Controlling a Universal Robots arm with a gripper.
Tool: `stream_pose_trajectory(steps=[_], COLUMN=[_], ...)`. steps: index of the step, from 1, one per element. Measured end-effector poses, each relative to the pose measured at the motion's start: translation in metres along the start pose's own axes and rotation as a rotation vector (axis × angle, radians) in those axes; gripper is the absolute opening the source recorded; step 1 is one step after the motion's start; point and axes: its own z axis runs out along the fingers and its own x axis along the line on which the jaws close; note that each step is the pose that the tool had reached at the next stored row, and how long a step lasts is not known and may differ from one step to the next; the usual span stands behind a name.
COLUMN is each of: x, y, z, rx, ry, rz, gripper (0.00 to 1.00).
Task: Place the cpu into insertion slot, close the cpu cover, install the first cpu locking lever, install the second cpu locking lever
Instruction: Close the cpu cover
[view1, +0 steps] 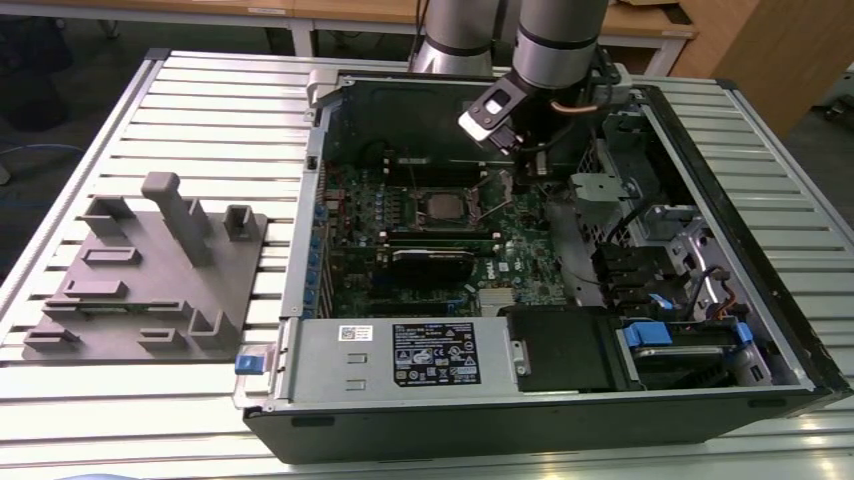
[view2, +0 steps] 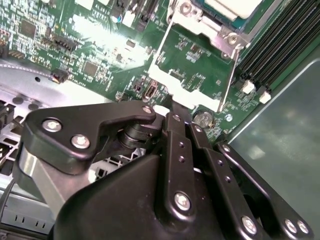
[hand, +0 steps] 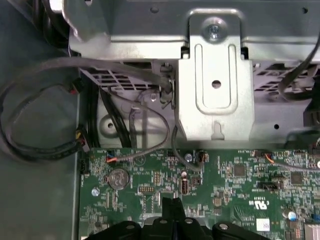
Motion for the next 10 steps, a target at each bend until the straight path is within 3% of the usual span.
stream_pose_trajectory(steps=[10], x=[-0.0004], y=[-0.0326], z=[-0.0025], rx=[-0.0366], ry=[0.0008], rz=[0.0], gripper=[0.11])
